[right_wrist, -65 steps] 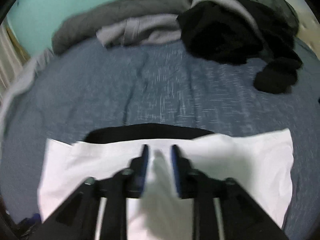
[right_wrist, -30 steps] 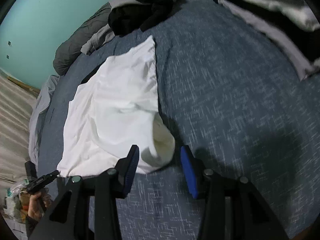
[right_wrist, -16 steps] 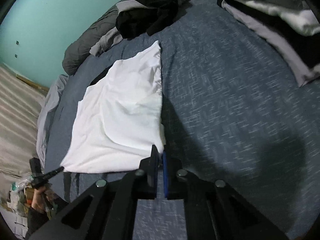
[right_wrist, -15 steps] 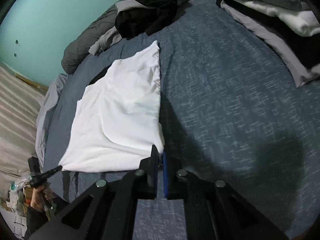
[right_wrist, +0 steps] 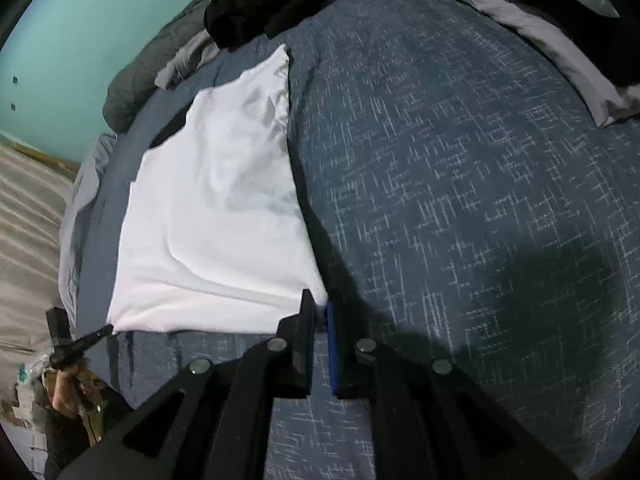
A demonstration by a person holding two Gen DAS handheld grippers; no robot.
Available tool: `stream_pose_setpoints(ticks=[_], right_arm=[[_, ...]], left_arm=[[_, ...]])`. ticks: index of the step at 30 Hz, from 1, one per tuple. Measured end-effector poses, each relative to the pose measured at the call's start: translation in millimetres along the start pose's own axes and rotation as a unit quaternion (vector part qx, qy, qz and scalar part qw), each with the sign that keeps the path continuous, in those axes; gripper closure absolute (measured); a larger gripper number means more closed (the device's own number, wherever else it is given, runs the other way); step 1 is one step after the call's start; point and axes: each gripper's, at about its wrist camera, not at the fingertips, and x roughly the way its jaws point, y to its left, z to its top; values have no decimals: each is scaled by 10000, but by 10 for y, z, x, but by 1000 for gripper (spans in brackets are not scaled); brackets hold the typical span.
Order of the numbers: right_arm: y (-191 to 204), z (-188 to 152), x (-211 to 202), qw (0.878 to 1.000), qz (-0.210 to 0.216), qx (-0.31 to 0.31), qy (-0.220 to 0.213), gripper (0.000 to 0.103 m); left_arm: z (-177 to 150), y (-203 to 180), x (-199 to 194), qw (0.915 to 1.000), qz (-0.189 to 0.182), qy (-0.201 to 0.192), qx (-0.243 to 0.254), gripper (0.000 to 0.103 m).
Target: Fold clothes
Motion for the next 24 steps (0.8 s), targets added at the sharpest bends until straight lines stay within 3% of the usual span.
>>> stream_pose_setpoints(ticks=[3, 5, 7, 8, 9, 13, 17, 19, 21, 22, 24], right_arm=[[51, 22, -49, 9999, -72, -82, -94, 95], [47, 36, -104, 9997, -30, -15, -235, 85], [35, 41, -147, 9995, -7, 29, -310, 73], [26, 40, -162, 9995, 0, 35, -312, 73], [18, 39, -178, 9995, 8, 41, -313, 73], [39, -24, -107, 9997, -108, -183, -73, 73], [29, -76, -38, 9999, -24, -150, 56, 73], [29, -78, -60, 9999, 48, -130, 69, 73], [29, -79, -81, 9998, 121, -111, 82, 85], [29, -80, -91, 9998, 157, -101, 88, 95], [29, -81, -112, 9997, 229, -81, 101, 100]], left_arm=[[17, -4, -26, 10000, 2, -15, -57, 93], [16, -16, -72, 10000, -13, -60, -50, 90], [10, -29, -108, 9999, -53, -102, -38, 76], [-3, -29, -118, 9999, -64, -112, -16, 64], [-6, -39, -123, 9999, -59, -103, 17, 61], [-21, -97, -49, 9997, 49, 50, 237, 61], [9, -130, 61, 9995, 47, 165, 281, 62], [28, -153, 86, 9993, 42, 179, 334, 73], [40, -170, 94, 9991, 52, 175, 379, 92], [44, -175, 89, 9991, 57, 169, 392, 94], [58, -175, 66, 9991, 52, 121, 404, 98]])
